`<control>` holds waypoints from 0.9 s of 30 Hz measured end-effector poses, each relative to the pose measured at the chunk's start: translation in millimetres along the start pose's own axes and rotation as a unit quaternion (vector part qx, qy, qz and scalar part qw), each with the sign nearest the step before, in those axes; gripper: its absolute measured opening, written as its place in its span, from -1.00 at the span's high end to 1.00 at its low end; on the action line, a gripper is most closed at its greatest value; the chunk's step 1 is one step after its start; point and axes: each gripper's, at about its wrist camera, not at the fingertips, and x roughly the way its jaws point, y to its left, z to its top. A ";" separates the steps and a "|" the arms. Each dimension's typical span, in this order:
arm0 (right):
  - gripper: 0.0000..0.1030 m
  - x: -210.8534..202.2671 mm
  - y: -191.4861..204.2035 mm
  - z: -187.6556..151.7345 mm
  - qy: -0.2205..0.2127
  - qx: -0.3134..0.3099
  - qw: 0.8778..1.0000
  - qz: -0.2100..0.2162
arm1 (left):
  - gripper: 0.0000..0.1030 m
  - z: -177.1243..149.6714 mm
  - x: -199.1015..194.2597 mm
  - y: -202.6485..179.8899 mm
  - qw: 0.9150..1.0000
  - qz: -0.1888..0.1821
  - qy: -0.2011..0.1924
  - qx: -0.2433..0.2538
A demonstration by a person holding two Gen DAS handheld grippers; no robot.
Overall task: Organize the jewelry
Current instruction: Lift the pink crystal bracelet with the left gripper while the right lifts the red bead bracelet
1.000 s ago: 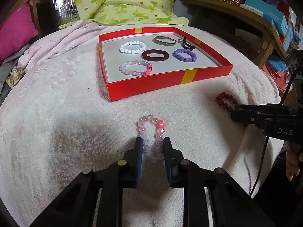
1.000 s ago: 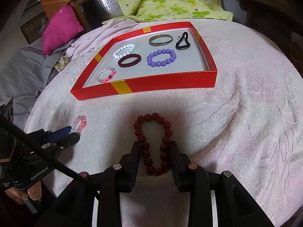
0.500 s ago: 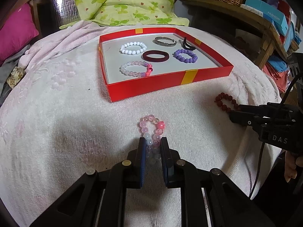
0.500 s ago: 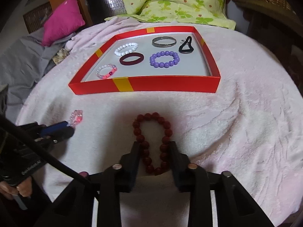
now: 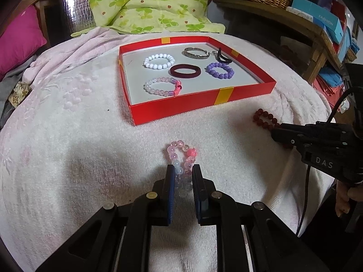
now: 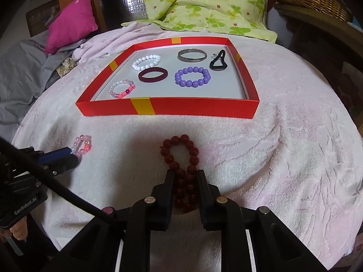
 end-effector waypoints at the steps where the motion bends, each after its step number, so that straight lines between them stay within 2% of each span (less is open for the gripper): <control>1: 0.61 -0.4 0.2 0.7 -0.002 0.002 1.000 -0.001 | 0.69 0.0 -1.3 1.2 1.000 -0.002 -0.001 -0.003; 12: 0.61 -13.4 -3.1 2.7 -0.027 0.019 0.999 0.014 | 0.71 -0.2 -7.1 8.1 1.000 -0.004 -0.007 -0.012; 22: 0.61 -13.7 -14.8 0.3 -0.020 0.031 0.999 0.012 | 0.70 -1.5 -1.4 11.7 1.000 -0.007 0.006 -0.027; 23: 0.61 -13.7 -16.3 0.2 -0.019 0.032 0.999 0.012 | 0.67 -1.3 -1.4 11.4 1.000 -0.008 0.006 -0.028; 25: 0.61 -13.4 -19.3 -0.6 -0.016 0.035 0.999 0.013 | 0.29 -0.6 -0.6 10.3 1.000 -0.008 0.007 -0.027; 26: 0.61 -12.7 -21.0 -1.1 -0.013 0.037 0.999 0.013 | -0.03 -0.5 -0.5 9.9 1.000 -0.008 0.007 -0.028; 27: 0.61 -11.6 -23.1 -1.9 -0.009 0.041 0.999 0.013 | -0.14 -0.2 -1.3 9.6 1.000 -0.009 0.004 -0.030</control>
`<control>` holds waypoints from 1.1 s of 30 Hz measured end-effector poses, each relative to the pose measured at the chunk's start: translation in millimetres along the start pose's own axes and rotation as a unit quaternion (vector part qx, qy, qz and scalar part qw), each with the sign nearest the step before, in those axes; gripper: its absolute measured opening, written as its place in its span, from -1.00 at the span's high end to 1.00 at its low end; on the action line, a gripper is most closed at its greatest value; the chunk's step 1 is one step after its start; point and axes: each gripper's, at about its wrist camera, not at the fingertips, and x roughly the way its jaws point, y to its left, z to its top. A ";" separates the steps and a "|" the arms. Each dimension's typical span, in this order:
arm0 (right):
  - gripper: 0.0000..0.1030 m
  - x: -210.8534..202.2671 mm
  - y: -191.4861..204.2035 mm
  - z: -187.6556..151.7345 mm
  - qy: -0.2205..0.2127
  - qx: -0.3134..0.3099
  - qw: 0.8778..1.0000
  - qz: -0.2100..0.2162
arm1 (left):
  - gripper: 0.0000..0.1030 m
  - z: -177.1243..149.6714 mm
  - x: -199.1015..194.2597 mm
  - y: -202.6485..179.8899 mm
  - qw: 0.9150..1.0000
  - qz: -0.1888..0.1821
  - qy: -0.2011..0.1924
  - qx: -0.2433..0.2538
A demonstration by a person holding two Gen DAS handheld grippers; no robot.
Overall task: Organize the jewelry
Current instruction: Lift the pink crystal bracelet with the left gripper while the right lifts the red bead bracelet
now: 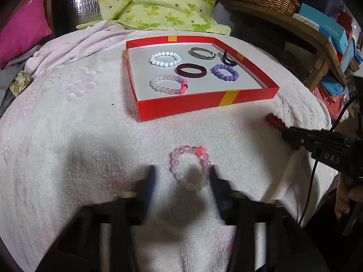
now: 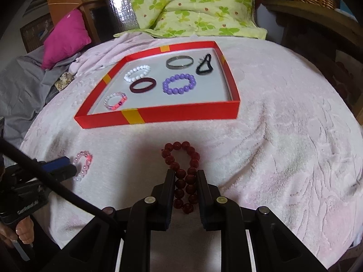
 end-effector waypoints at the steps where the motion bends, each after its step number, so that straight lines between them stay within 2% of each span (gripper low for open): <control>1: 0.61 2.0 -3.1 -0.7 0.007 0.006 1.000 0.000 | -0.14 0.4 -0.7 -1.2 1.000 -0.004 -0.004 0.001; 7: 0.61 2.7 -6.8 -1.9 0.015 0.013 1.000 0.009 | -0.20 -3.5 13.9 -9.9 1.000 -0.003 0.022 0.021; 10: 0.61 2.6 -6.2 -1.7 0.017 0.014 1.000 0.010 | -0.20 -4.7 14.4 -11.9 0.999 0.001 0.014 0.030; 11: 0.61 2.7 -6.6 -1.6 0.018 0.015 1.000 0.011 | -0.08 -5.2 13.7 -10.9 1.000 0.000 0.010 0.028; 12: 0.61 3.0 -7.3 -1.5 0.019 0.016 1.000 0.013 | 0.19 -4.8 13.3 -9.9 1.000 0.000 0.007 0.028; 14: 0.62 2.6 -7.8 -1.9 0.020 0.017 1.000 0.015 | 0.39 -4.6 12.7 -9.7 1.000 0.000 0.004 0.031; 15: 0.62 2.3 -8.0 -2.1 0.020 0.016 1.000 0.015 | 0.59 -4.6 12.1 -9.8 0.999 -0.001 0.002 0.032; 17: 0.62 1.9 -8.6 -2.4 0.020 0.017 1.000 0.016 | 0.79 -4.6 10.5 -11.7 0.999 -0.004 -0.002 0.037; 18: 0.62 1.6 -8.8 -2.5 0.020 0.017 1.000 0.017 | 0.82 -4.3 10.1 -12.3 0.999 -0.005 -0.004 0.037; 28: 0.61 -6.2 -6.8 -2.3 0.006 0.020 0.999 0.029 | 0.85 0.1 -4.9 -15.0 0.998 -0.030 -0.032 0.039; 33: 0.61 -12.7 -0.2 -0.1 -0.007 0.022 0.998 0.051 | 0.85 1.7 -15.1 -13.8 0.998 -0.039 -0.045 0.036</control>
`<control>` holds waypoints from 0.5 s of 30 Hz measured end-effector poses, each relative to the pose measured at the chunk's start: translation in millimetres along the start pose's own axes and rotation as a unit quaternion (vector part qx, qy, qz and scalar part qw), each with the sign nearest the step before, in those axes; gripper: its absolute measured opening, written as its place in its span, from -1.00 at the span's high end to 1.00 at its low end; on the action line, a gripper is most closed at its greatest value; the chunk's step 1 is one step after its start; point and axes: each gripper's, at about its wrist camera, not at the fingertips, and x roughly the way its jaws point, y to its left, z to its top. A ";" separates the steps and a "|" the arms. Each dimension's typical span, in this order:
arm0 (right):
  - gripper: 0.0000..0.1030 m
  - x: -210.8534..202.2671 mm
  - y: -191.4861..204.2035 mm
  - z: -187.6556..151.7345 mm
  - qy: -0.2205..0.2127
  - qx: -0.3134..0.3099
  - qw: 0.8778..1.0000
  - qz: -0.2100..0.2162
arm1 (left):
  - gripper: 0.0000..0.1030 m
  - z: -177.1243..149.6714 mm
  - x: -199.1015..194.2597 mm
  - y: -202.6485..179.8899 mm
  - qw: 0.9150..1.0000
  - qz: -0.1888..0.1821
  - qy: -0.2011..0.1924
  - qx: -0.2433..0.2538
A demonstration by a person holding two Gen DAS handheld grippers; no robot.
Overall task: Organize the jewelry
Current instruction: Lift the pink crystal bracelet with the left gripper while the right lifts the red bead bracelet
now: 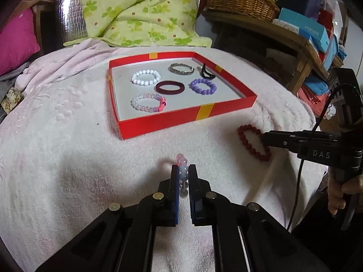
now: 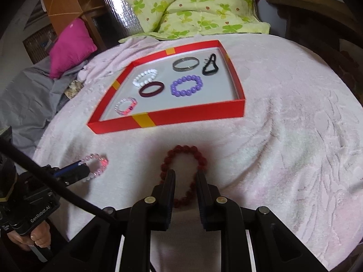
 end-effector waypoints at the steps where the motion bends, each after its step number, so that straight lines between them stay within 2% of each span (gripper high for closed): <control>1: 0.61 -0.7 3.1 0.4 -0.002 -0.004 1.000 0.001 | 0.85 0.0 -1.3 0.2 1.000 -0.001 -0.001 0.000; 10: 0.58 -0.7 3.9 2.3 -0.004 -0.006 1.000 -0.012 | 0.85 0.0 -5.4 6.5 1.000 -0.001 -0.005 -0.009; 11: 0.52 0.8 2.5 2.3 0.003 -0.003 1.000 -0.010 | 0.85 0.2 -5.8 6.6 1.000 -0.001 -0.006 -0.010; 12: 0.36 1.5 1.3 1.9 0.005 -0.001 1.000 -0.009 | 0.85 0.3 -6.1 6.7 1.000 0.000 -0.006 -0.010; 15: -0.23 5.2 1.4 0.6 0.011 -0.004 1.000 -0.022 | 0.85 0.5 -8.3 5.9 1.000 0.003 -0.009 -0.008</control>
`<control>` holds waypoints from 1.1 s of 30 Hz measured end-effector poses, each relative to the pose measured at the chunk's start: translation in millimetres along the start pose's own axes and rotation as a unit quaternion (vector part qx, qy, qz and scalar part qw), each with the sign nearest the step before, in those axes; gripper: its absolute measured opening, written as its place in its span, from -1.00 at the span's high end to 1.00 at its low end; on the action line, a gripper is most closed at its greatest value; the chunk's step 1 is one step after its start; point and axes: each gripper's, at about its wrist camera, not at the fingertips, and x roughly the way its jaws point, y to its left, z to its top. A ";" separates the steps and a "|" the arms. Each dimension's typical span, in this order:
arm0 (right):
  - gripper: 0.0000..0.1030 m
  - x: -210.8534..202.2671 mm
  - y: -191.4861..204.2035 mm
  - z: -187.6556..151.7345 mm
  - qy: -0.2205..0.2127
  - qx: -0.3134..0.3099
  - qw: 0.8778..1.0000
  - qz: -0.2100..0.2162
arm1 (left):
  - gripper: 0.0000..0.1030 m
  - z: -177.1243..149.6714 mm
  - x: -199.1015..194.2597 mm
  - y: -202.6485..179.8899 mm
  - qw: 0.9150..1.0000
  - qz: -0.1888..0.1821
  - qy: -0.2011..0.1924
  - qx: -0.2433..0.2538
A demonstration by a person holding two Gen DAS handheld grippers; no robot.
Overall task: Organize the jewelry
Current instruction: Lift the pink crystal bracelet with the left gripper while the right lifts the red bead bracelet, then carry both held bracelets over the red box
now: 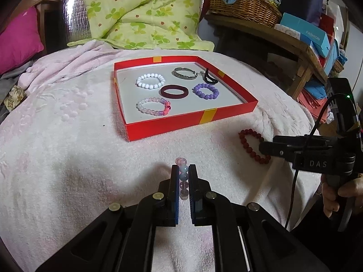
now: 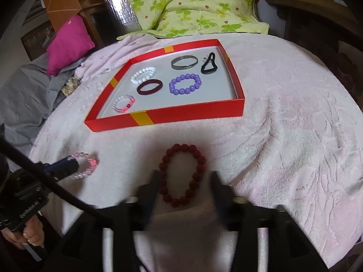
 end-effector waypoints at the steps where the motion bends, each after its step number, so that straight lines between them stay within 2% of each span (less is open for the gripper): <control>1: -0.28 0.2 0.6 0.4 0.002 0.000 1.000 -0.001 | 0.85 0.1 -0.8 -0.2 1.000 0.000 -0.001 0.001; 4: -0.28 0.4 7.5 0.1 -0.009 -0.019 1.000 0.004 | 0.85 0.2 -2.3 1.0 1.000 0.001 -0.002 -0.001; 8: -0.26 17.7 11.1 -1.5 0.019 -0.027 0.999 -0.008 | 0.85 0.2 -2.9 3.0 1.000 0.003 -0.001 -0.005; 9: -0.11 19.1 11.8 -2.2 0.019 -0.033 0.999 -0.015 | 0.85 0.4 -3.3 2.8 1.000 0.004 -0.001 -0.005; 10: 0.16 19.9 14.3 -2.6 0.016 -0.044 0.998 -0.030 | 0.85 0.5 -4.1 3.2 1.000 0.005 -0.003 -0.006; 12: 0.54 21.2 16.7 -2.9 0.014 -0.059 0.997 -0.049 | 0.85 0.7 -5.0 3.5 1.000 0.006 -0.004 -0.006; 13: 0.60 20.8 14.9 -2.8 0.014 -0.055 0.997 -0.048 | 0.85 0.6 -5.6 3.7 1.000 0.006 -0.005 -0.006; 19: 0.60 14.3 10.7 -2.7 0.007 -0.043 0.998 -0.043 | 0.85 2.2 -9.3 5.1 1.000 0.013 -0.013 -0.008; 33: 0.60 -13.8 22.9 5.8 -0.044 -0.014 0.998 0.044 | 0.85 4.9 -19.3 4.4 0.999 0.030 -0.032 -0.002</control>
